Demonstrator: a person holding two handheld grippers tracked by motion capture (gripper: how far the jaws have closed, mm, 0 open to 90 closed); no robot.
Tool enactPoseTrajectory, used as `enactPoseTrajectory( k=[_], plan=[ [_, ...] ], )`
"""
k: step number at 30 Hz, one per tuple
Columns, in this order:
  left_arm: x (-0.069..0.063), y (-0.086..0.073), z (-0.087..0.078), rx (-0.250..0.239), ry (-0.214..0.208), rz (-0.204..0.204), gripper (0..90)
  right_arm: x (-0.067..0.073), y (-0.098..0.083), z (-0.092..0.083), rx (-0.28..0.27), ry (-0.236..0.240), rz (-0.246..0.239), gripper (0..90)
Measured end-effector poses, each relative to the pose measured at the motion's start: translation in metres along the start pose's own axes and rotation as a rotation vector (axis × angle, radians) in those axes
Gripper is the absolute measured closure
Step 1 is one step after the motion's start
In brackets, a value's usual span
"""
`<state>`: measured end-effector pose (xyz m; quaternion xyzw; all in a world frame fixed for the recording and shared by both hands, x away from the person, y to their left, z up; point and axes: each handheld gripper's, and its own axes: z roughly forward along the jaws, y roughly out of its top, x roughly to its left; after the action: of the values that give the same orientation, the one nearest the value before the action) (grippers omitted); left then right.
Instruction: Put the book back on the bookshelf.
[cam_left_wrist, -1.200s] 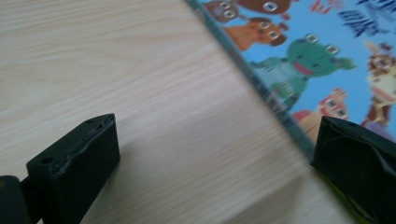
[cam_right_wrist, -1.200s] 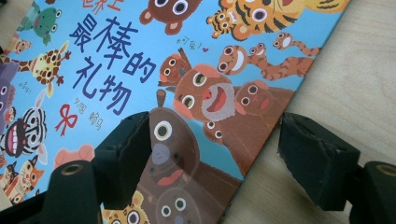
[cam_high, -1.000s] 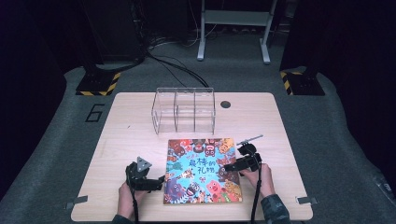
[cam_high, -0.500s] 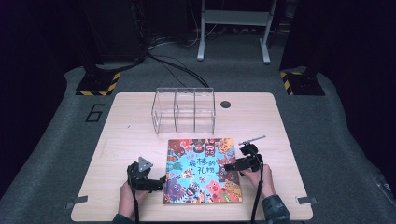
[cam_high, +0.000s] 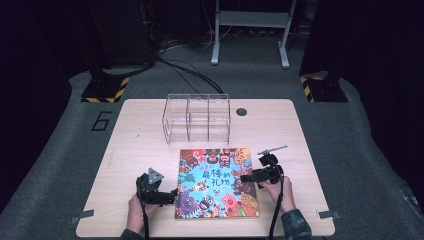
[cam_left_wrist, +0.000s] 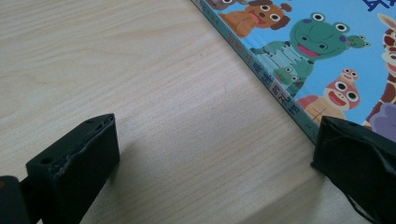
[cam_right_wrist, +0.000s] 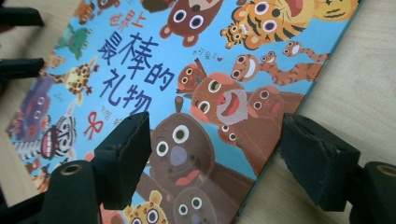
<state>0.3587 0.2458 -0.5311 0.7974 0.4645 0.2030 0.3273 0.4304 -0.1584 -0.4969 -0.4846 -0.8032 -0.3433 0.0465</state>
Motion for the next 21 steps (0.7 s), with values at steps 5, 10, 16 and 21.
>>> enactPoseTrajectory(
  k=[5,10,16,21],
  plan=[
    [0.0,0.0,0.0,0.0,-0.001,0.0,0.0,0.0056,0.007,0.0035,0.056,-0.052,-0.01,24.8],
    [-0.0012,-0.0002,0.001,-0.015,0.001,-0.018,0.0,0.0022,0.0057,0.006,0.084,-0.06,0.005,24.6],
    [0.0001,0.0,0.0,0.0,-0.001,0.001,0.1,0.0039,0.006,0.007,0.087,-0.054,0.007,20.3],
    [-0.0014,-0.0002,0.0011,-0.017,0.001,-0.018,0.2,-0.0028,0.0031,0.0048,0.048,0.0,0.032,20.0]
  ],
)
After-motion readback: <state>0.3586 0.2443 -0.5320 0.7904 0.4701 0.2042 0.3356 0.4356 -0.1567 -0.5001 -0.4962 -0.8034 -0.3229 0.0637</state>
